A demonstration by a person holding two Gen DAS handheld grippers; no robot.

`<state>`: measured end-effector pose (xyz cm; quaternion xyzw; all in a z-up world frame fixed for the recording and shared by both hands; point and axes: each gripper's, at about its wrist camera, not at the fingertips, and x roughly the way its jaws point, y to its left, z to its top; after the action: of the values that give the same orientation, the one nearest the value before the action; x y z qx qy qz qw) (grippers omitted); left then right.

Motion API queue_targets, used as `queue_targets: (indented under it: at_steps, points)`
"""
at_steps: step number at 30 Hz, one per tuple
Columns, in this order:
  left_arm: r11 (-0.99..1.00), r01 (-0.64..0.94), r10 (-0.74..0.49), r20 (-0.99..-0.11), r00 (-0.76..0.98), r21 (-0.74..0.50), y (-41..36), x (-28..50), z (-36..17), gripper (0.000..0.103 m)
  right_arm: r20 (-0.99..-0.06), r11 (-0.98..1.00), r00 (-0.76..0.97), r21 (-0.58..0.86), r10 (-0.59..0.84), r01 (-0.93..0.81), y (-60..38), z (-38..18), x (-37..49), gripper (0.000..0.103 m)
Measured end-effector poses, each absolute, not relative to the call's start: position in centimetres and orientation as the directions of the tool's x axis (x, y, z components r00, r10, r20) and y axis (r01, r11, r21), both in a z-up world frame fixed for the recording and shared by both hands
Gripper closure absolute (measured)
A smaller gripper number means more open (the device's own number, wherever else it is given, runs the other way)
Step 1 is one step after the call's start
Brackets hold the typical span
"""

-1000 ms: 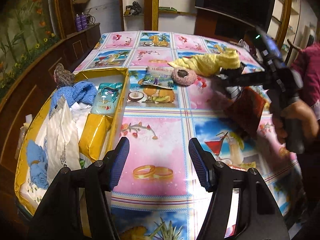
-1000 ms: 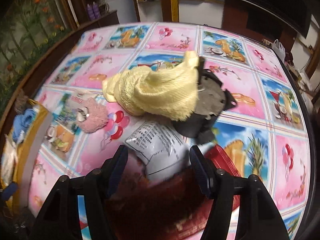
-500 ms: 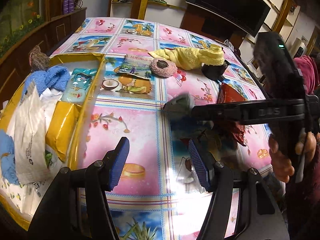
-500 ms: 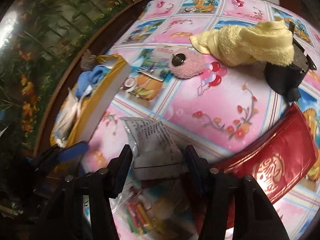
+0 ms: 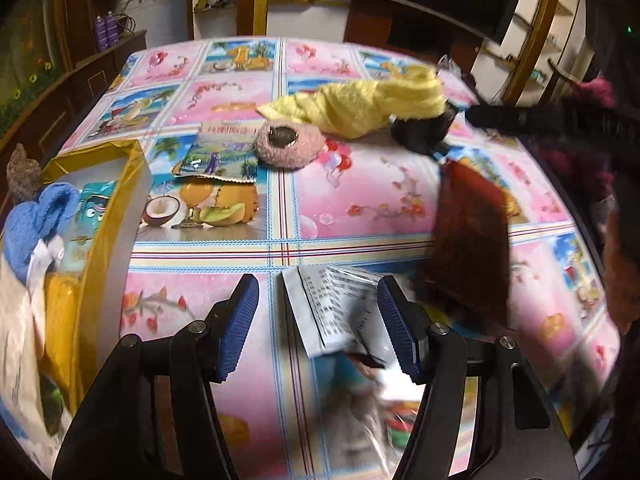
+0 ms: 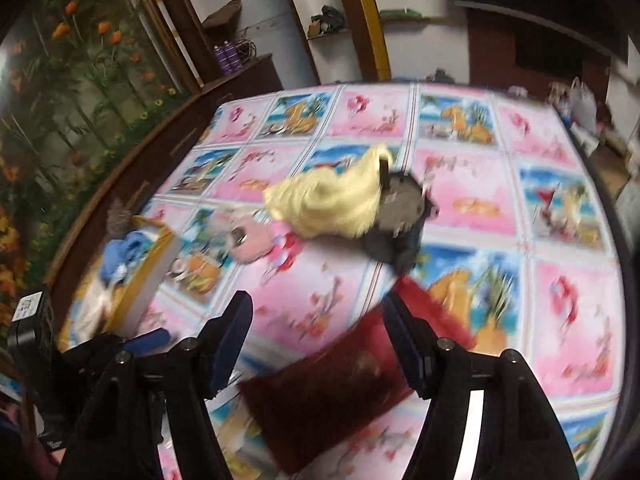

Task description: Organize soft objects

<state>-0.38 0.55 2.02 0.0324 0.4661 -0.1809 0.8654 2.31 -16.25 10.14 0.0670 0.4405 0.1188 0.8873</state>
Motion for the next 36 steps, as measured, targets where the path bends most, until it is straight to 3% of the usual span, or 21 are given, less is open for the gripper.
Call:
queue_targets:
  at_steps: [5, 10, 12, 14, 18, 19, 24, 36]
  points:
    - [0.904, 0.363, -0.383, -0.809, 0.447, -0.227, 0.9, 0.5, 1.2, 0.041, -0.781, 0.967, 0.622, -0.118, 0.05, -0.225, -12.3, 11.0, 6.5, 0.035]
    - [0.846, 0.44, -0.485, -0.778, 0.398, -0.302, 0.2, 0.6, 1.3, 0.042, -0.835, 0.899, 0.547, -0.288, -0.067, -0.329, -8.1, 9.2, 11.5, 0.036]
    - [0.832, 0.46, -0.504, -0.77, 0.391, -0.311, -0.1, 0.6, 1.2, 0.066, -0.855, 0.864, 0.499, -0.354, -0.144, -0.358, -6.8, 7.6, 13.2, 0.036]
    - [0.806, 0.475, -0.547, -0.751, 0.369, -0.354, 0.0, 0.9, 1.0, 0.077, -0.864, 0.842, 0.461, -0.396, -0.205, -0.367, -6.3, 6.1, 14.6, 0.036]
    - [0.785, 0.503, -0.575, -0.729, 0.371, -0.363, -0.1, 0.7, 1.0, 0.081, -0.888, 0.845, 0.39, -0.392, -0.244, -0.364, -6.6, 3.7, 15.9, 0.042]
    - [0.781, 0.509, -0.58, -0.723, 0.375, -0.362, -0.2, 0.6, 1.2, 0.083, -0.897, 0.85, 0.373, -0.377, -0.236, -0.369, -6.6, 3.4, 15.9, 0.06]
    - [0.776, 0.508, -0.598, -0.69, 0.407, -0.373, 0.3, 0.1, 2.0, 0.089, -0.89, 0.875, 0.415, -0.346, -0.19, -0.339, -6.2, 4.5, 14.8, 0.062]
    - [0.792, 0.456, -0.61, -0.561, 0.559, -0.407, 7.0, -4.6, 8.1, 0.089, -0.832, 0.923, 0.555, -0.221, -0.01, -0.314, -4.4, 13.0, 6.5, 0.062]
